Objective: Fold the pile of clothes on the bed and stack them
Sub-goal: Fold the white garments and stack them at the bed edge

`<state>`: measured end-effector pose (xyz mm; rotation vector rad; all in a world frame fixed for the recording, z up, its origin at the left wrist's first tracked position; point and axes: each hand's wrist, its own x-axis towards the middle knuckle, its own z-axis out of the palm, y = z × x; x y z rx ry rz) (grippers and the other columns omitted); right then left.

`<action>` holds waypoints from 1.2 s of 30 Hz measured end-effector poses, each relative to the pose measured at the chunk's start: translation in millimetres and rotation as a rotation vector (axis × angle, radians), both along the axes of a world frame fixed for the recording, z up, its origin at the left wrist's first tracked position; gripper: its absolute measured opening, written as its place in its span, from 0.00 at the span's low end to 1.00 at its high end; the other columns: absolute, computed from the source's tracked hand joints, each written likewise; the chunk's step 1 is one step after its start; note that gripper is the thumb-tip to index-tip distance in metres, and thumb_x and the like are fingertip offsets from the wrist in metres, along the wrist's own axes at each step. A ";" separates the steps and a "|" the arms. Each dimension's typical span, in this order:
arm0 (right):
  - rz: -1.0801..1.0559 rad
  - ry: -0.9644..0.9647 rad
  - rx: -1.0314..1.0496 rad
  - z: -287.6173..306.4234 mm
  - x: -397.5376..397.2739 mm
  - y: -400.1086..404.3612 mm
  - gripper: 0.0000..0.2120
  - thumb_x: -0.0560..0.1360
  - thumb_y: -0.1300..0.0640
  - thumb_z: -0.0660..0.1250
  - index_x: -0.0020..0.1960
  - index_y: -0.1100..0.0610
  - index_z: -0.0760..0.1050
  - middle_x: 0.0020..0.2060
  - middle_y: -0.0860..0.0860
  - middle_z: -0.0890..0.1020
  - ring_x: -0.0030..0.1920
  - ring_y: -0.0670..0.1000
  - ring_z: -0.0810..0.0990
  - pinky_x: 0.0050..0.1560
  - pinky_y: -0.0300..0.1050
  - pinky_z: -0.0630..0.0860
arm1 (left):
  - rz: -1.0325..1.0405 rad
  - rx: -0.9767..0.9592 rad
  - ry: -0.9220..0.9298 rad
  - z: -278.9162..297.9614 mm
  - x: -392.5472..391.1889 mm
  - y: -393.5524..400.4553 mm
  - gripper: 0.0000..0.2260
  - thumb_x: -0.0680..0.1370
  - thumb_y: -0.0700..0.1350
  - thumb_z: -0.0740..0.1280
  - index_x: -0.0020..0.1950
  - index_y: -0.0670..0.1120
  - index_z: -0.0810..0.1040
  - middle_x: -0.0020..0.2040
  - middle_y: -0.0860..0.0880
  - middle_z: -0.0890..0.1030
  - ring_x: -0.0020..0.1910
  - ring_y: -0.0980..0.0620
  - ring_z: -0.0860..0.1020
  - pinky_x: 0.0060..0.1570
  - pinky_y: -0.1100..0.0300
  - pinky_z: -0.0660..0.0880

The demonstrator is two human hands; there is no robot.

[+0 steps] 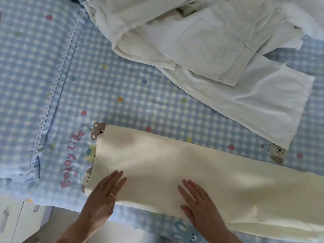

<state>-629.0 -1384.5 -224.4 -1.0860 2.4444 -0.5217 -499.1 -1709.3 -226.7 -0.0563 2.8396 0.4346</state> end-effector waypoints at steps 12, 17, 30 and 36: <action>-0.532 0.013 0.529 8.6 -55.7 270.3 0.26 0.82 0.47 0.40 0.74 0.60 0.56 0.74 0.55 0.61 0.77 0.52 0.51 0.68 0.61 0.59 | 0.132 -0.096 -0.117 -4.2 -2.7 96.6 0.25 0.80 0.48 0.45 0.77 0.50 0.50 0.77 0.45 0.53 0.72 0.42 0.63 0.66 0.47 0.62; -0.550 0.029 0.513 3.2 -87.1 309.3 0.28 0.82 0.47 0.39 0.73 0.58 0.63 0.73 0.56 0.63 0.72 0.58 0.64 0.70 0.62 0.60 | -0.134 0.104 -0.024 -6.5 -99.6 256.3 0.23 0.82 0.49 0.42 0.77 0.50 0.49 0.78 0.50 0.46 0.77 0.55 0.46 0.71 0.59 0.51; -1.210 -0.165 -0.001 -3.4 -78.5 369.9 0.04 0.77 0.61 0.65 0.50 0.60 0.76 0.50 0.54 0.79 0.52 0.56 0.78 0.50 0.47 0.72 | -0.504 0.183 -0.029 -25.8 -303.2 518.4 0.21 0.70 0.40 0.73 0.63 0.37 0.76 0.58 0.39 0.79 0.58 0.40 0.78 0.59 0.47 0.73; -1.288 -0.328 0.002 -0.3 -71.9 389.9 0.07 0.73 0.57 0.70 0.46 0.57 0.72 0.43 0.50 0.75 0.43 0.53 0.76 0.45 0.47 0.71 | -0.452 0.142 0.016 -29.8 -276.4 513.8 0.22 0.77 0.43 0.65 0.70 0.37 0.69 0.69 0.36 0.70 0.69 0.38 0.68 0.67 0.44 0.67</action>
